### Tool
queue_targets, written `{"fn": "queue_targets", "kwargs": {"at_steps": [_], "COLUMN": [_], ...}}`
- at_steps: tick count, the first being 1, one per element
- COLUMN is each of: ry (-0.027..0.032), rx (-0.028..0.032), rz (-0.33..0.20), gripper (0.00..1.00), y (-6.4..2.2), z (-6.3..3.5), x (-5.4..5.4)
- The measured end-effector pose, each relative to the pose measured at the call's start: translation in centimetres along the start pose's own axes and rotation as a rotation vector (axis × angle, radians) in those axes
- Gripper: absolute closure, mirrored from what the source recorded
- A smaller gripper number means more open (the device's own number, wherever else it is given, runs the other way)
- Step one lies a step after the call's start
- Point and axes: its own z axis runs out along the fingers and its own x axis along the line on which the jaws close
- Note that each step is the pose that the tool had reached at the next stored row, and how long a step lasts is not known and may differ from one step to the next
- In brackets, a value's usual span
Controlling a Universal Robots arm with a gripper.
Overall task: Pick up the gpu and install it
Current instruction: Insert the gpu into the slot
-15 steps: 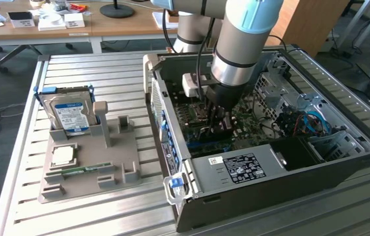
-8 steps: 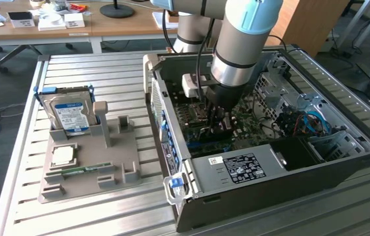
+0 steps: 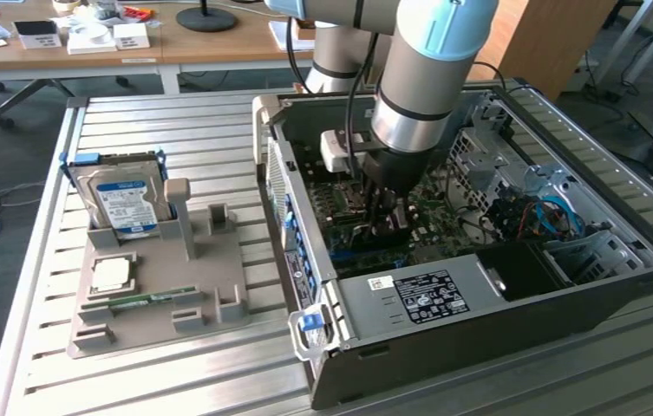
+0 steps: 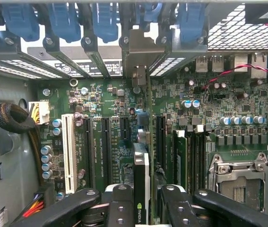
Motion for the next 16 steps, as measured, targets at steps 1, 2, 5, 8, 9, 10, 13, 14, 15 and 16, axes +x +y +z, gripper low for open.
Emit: {"fn": "queue_targets", "kwargs": {"at_steps": [1, 2, 5, 8, 9, 10, 13, 14, 15, 16], "ry": [-0.0001, -0.0001, 0.0001, -0.0001, -0.0001, -0.0002, -0.0020, -0.0010, -0.0005, -0.0003], "rx": [0.0000, 0.0001, 0.0000, 0.0000, 0.0000, 0.0001, 0.0007, 0.0005, 0.0001, 0.0001], "rz": [0.000, 0.000, 0.000, 0.000, 0.000, 0.000, 0.001, 0.001, 0.000, 0.000], "gripper": [0.73, 0.73, 0.73, 0.73, 0.73, 0.73, 0.67, 0.67, 0.67, 0.61], "y": [0.01, 0.01, 0.01, 0.01, 0.01, 0.01, 0.03, 0.03, 0.01, 0.01], "z": [0.03, 0.08, 0.12, 0.13, 0.13, 0.13, 0.21, 0.17, 0.14, 0.14], "x": [0.00, 0.00, 0.01, 0.00, 0.00, 0.00, -0.02, -0.01, 0.00, 0.00]}}
